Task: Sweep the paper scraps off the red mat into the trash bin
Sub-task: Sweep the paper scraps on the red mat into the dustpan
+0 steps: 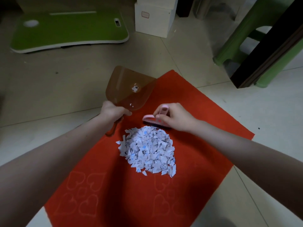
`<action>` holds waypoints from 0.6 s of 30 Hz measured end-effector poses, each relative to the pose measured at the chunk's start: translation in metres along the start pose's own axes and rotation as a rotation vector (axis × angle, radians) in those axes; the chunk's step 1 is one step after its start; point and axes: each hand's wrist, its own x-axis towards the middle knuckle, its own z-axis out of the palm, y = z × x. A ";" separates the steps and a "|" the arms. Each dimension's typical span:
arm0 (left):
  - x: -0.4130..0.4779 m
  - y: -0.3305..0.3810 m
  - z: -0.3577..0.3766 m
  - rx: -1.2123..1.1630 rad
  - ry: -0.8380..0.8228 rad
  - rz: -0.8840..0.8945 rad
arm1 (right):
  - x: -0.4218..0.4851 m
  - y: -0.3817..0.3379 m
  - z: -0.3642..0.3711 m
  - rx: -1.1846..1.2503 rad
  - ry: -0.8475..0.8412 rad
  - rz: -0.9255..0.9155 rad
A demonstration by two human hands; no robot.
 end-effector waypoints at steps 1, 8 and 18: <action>0.000 -0.001 -0.003 -0.005 0.002 0.001 | -0.003 -0.005 -0.004 0.020 -0.008 -0.022; 0.003 -0.004 -0.015 -0.023 0.022 -0.004 | -0.002 0.022 -0.045 0.096 0.288 0.071; -0.002 0.007 -0.016 0.011 -0.038 -0.012 | 0.005 0.004 0.004 -0.039 0.028 0.077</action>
